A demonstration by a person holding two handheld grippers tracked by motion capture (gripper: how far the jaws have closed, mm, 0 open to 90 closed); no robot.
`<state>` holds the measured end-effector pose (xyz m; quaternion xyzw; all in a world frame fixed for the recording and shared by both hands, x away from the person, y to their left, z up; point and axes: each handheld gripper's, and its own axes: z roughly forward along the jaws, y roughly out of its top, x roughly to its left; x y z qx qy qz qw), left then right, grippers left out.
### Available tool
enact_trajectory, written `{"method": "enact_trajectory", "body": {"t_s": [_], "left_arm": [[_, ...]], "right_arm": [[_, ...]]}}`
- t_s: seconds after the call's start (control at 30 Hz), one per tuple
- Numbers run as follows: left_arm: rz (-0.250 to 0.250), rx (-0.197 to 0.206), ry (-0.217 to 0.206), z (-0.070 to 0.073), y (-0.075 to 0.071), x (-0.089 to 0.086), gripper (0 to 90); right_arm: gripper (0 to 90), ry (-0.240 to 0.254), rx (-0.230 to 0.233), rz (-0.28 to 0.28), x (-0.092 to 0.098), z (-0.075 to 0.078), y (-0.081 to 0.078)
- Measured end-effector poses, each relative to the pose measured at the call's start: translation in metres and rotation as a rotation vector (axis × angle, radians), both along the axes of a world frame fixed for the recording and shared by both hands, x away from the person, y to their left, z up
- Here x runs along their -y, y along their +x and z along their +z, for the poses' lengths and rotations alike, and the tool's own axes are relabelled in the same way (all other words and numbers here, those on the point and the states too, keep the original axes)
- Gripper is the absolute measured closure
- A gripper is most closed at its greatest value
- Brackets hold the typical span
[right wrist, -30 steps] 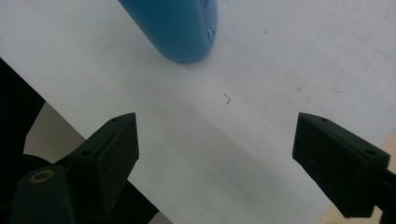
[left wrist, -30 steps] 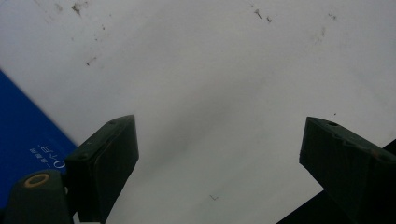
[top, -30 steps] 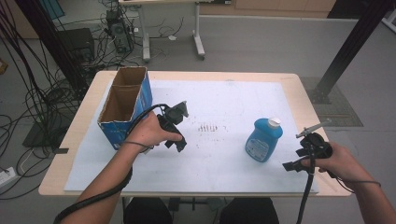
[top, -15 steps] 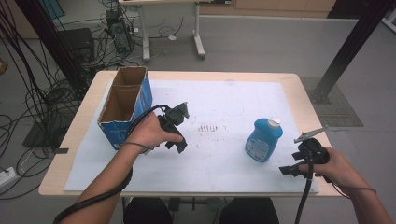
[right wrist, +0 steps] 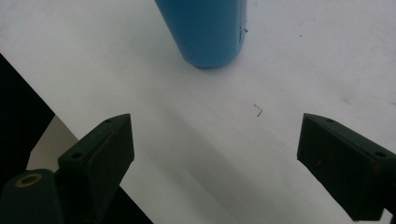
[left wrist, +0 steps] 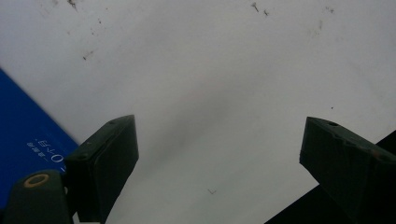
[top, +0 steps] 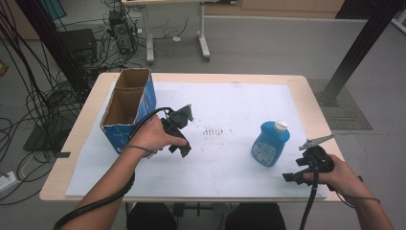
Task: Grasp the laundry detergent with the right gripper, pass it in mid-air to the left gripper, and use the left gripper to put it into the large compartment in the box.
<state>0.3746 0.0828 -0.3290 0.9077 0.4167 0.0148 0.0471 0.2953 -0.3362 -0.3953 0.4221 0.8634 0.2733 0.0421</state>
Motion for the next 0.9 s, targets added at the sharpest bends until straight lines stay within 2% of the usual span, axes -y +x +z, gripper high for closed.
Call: {"method": "enact_trajectory", "body": {"t_s": [0.4,0.9], "left_arm": [[0.002,-0.003,-0.002,-0.002,-0.001,-0.001,12.0],[0.010,0.001,-0.006,-0.002,-0.002,-0.002,12.0]], "right_arm": [[9.1,0.026,0.043,-0.019,0.000,-0.007,-0.002],[9.0,0.083,0.139,-0.014,-0.004,-0.016,-0.004]]}}
